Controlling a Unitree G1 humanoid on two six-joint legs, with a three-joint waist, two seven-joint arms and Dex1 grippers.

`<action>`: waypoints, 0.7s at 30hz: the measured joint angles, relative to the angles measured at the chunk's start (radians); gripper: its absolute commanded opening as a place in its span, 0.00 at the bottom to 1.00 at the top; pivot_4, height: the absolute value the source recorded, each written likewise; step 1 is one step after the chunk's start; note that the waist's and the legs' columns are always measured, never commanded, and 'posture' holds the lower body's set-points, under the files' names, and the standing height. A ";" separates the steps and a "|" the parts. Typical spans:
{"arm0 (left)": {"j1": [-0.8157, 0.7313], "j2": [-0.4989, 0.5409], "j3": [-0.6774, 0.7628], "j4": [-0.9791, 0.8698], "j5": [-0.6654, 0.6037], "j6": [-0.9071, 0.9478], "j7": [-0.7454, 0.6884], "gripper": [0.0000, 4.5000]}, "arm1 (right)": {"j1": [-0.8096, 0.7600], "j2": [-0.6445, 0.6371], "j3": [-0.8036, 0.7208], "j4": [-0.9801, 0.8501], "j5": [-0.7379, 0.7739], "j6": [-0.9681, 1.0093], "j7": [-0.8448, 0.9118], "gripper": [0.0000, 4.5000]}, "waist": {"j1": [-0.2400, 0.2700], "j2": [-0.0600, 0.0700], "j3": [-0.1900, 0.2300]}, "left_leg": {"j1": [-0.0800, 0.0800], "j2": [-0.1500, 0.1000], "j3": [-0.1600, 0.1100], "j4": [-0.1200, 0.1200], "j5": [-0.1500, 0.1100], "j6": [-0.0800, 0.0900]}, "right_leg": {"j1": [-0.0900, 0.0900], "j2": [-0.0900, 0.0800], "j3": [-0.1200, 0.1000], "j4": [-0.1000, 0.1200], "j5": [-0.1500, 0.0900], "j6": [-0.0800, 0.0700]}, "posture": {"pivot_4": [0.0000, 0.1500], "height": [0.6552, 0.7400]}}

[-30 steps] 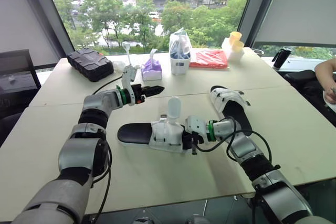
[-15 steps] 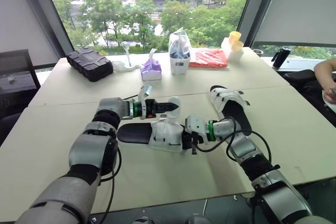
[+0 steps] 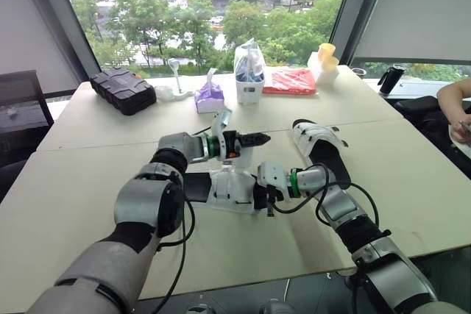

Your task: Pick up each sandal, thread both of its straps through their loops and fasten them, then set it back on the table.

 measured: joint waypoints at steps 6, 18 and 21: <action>0.000 0.007 0.048 0.001 -0.020 -0.001 0.001 0.84 | 0.001 0.000 0.000 -0.001 0.000 0.000 -0.002 0.00 | 0.000 0.000 0.000 | 0.000 0.000 0.000 0.000 0.000 0.000 | 0.000 0.000 0.000 0.001 0.000 -0.001 | 1.00 1.00; -0.009 0.035 0.116 0.001 -0.062 -0.013 -0.025 0.84 | 0.001 0.000 0.001 -0.001 0.000 0.000 -0.003 0.00 | -0.001 0.000 0.000 | 0.000 0.000 0.000 0.001 0.000 0.000 | 0.000 0.000 0.000 0.001 0.003 -0.004 | 1.00 1.00; -0.012 0.046 0.122 0.000 -0.066 -0.009 -0.034 0.84 | 0.001 0.000 0.000 -0.001 0.000 0.000 -0.002 0.00 | -0.001 0.000 0.000 | 0.000 0.000 0.000 0.001 0.000 0.000 | 0.000 0.001 0.000 0.001 0.003 -0.004 | 1.00 1.00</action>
